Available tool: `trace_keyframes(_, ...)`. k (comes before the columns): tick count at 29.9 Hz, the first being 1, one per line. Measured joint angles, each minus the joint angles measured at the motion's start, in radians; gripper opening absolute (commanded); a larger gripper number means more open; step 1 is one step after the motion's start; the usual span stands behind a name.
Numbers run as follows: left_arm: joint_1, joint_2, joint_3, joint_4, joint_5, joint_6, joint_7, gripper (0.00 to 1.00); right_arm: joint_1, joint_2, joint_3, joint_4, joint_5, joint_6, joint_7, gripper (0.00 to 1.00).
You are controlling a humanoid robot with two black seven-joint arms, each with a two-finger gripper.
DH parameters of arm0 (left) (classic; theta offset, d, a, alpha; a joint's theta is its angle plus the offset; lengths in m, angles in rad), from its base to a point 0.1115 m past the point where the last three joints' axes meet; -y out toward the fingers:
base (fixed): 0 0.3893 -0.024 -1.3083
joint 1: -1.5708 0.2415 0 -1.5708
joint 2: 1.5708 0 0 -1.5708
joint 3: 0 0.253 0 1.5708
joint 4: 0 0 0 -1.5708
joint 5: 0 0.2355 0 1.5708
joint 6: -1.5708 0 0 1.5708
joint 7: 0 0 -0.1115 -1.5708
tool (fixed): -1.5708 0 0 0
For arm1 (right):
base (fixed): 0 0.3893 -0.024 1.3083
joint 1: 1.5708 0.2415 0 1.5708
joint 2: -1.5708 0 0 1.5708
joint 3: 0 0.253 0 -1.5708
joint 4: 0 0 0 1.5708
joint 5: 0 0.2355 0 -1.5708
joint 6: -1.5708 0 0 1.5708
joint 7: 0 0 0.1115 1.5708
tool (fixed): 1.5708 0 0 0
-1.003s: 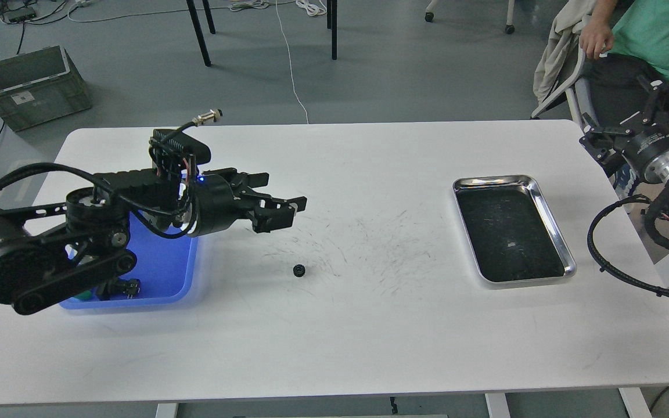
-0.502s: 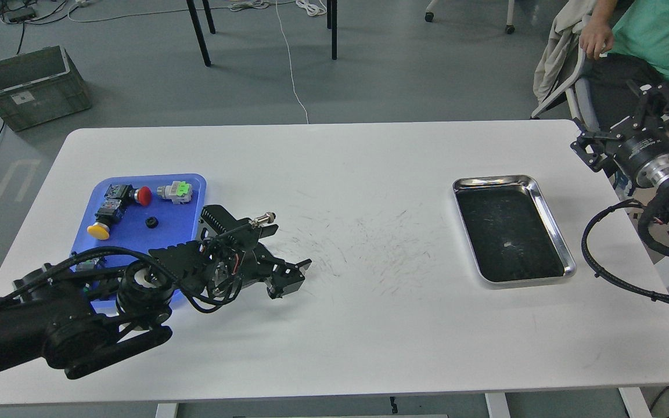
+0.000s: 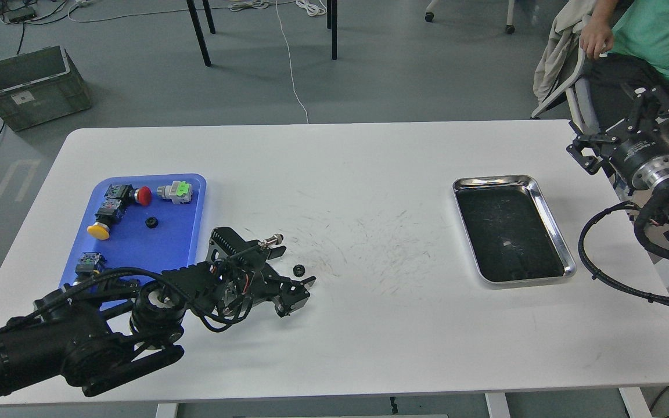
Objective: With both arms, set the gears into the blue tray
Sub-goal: 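Move the left gripper to the gear mid-table and grasp it, then carry the gear with the left gripper into the blue tray and release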
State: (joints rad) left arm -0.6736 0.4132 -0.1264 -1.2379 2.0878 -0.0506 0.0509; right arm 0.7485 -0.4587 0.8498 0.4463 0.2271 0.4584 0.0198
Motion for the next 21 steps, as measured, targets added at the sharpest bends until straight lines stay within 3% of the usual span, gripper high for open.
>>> trace_keyframes(3, 0.0, -0.012, 0.0, 0.014, 0.002, 0.001, 0.0, 0.48, 0.0, -0.001, 0.0, -0.001, 0.0, -0.001, 0.0, 0.97)
trace_keyframes(11, 0.007, -0.026, 0.0, 0.027, 0.032, 0.0, 0.0, 0.17, 0.0, -0.001, 0.0, -0.002, 0.0, -0.004, 0.0, 0.97)
trace_keyframes(18, 0.016, -0.021, 0.0, 0.027, 0.033, 0.0, -0.001, 0.13, -0.001, 0.0, -0.002, -0.002, 0.0, -0.004, 0.0, 0.97)
trace_keyframes(21, 0.025, -0.013, -0.001, 0.026, 0.03, 0.0, -0.001, 0.07, -0.001, 0.0, -0.002, -0.002, -0.001, -0.004, 0.0, 0.97)
